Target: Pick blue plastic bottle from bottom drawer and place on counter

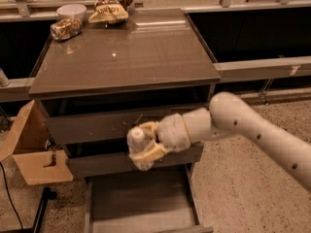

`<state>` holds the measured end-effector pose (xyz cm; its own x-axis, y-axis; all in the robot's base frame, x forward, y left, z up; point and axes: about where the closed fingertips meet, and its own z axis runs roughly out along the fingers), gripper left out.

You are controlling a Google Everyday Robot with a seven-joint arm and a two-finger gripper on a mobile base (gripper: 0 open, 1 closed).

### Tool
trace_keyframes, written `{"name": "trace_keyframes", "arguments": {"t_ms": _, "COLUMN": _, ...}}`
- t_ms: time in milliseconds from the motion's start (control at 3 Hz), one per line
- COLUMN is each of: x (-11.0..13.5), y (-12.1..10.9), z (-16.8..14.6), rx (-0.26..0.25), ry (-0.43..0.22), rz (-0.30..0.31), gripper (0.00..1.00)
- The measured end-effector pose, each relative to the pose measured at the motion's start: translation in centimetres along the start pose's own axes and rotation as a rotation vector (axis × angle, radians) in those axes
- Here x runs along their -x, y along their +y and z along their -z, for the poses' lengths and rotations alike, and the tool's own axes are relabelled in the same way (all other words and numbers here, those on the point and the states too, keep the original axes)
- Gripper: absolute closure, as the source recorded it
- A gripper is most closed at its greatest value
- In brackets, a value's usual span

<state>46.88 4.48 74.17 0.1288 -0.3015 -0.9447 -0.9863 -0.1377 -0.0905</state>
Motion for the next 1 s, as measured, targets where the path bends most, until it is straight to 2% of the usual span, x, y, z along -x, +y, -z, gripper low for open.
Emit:
{"name": "trace_keyframes", "arguments": {"t_ms": 333, "x": 5.1, "y": -1.4, "z": 1.8, "rx": 0.001, "ry": 0.040, "rz": -0.012, "gripper": 1.00}}
{"name": "trace_keyframes", "arguments": {"t_ms": 667, "x": 10.4, "y": -3.8, "z": 4.2, "rx": -0.010, "ry": 0.032, "rz": -0.068, "gripper": 1.00}}
{"name": "trace_keyframes", "arguments": {"t_ms": 1000, "x": 10.4, "y": -3.8, "z": 4.2, "rx": -0.010, "ry": 0.032, "rz": -0.068, "gripper": 1.00}}
